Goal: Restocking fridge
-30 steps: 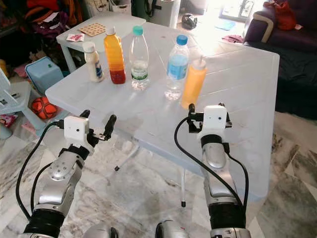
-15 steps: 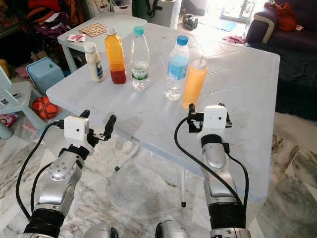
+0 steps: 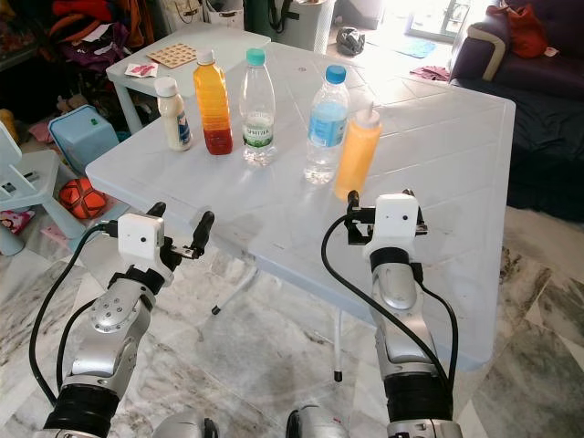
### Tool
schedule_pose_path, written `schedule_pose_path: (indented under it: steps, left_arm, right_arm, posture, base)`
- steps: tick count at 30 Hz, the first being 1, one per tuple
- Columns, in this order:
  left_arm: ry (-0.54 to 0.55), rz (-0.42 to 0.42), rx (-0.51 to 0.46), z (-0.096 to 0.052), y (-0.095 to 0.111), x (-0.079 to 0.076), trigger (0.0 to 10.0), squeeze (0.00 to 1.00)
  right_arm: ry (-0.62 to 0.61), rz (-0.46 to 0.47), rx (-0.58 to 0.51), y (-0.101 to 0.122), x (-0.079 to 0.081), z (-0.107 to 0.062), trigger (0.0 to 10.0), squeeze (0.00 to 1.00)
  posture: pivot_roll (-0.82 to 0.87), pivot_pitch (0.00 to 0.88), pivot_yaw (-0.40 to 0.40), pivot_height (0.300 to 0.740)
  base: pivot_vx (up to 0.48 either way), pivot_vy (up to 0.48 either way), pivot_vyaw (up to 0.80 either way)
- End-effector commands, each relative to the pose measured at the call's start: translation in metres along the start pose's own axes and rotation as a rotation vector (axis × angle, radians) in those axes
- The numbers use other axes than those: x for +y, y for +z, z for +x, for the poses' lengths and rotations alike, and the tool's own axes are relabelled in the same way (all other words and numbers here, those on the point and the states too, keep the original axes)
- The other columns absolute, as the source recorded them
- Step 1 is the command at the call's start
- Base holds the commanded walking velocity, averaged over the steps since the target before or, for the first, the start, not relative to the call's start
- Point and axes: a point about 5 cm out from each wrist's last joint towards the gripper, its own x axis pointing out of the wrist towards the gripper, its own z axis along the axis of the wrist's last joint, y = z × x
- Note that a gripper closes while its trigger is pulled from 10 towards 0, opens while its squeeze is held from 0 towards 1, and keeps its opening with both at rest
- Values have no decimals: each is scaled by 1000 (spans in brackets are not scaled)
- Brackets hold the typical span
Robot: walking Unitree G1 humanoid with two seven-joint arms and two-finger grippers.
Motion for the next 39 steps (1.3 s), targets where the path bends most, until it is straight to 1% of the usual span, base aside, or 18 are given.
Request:
schedule_pose_path:
  steps: [1, 3, 5, 7, 10, 14, 16, 17, 20, 22, 39]
  left_arm:
    - [60, 33, 25, 5, 4, 10, 10000, 0]
    - [85, 14, 13, 9, 4, 11, 10000, 0]
    - [88, 14, 11, 10, 4, 11, 10000, 0]
    - [84, -7, 9, 9, 3, 10, 10000, 0]
    - [85, -3, 13, 8, 1, 12, 10000, 0]
    - [90, 10, 25, 9, -3, 14, 10000, 0]
    - [98, 32, 14, 8, 1, 15, 10000, 0]
    - [98, 32, 14, 8, 1, 15, 10000, 0]
    - [107, 42, 9, 5, 3, 16, 10000, 0]
    - [108, 45, 14, 3, 2, 16, 10000, 0]
    - [108, 45, 14, 3, 2, 16, 10000, 0]
  right_arm:
    - [27, 78, -25, 14, 13, 16, 10000, 0]
    - [38, 68, -29, 13, 14, 10, 10000, 0]
    - [36, 66, -26, 12, 13, 8, 10000, 0]
    - [25, 72, -18, 10, 11, 3, 10000, 0]
    - [22, 67, -12, 8, 10, 0, 10000, 0]
    - [5, 61, -14, 8, 7, 0, 10000, 0]
    - [-7, 54, -14, 8, 3, 1, 10000, 0]
    - [-7, 54, -14, 8, 3, 1, 10000, 0]
    - [-40, 38, 0, 6, -4, 2, 10000, 0]
    - [-38, 21, 0, 5, -4, 2, 10000, 0]
    - [-38, 21, 0, 5, -4, 2, 10000, 0]
  posture:
    - [39, 18, -18, 740]
    - [24, 6, -16, 740]
    - [19, 3, -13, 740]
    - [9, 2, -8, 740]
    - [-1, 2, -7, 740]
    - [0, 10, -9, 740]
    - [1, 14, -6, 740]
    - [1, 14, -6, 740]
    - [11, 26, -3, 740]
    - [14, 26, -5, 740]
    - [14, 26, -5, 740]
  base:
    - [0, 0, 0]
    - [0, 0, 0]
    - [0, 0, 0]
    - [0, 0, 0]
    - [0, 0, 0]
    - [0, 0, 0]
    - [0, 0, 0]
    - [0, 0, 0]
    - [0, 0, 0]
    - [0, 0, 0]
    - [0, 0, 0]
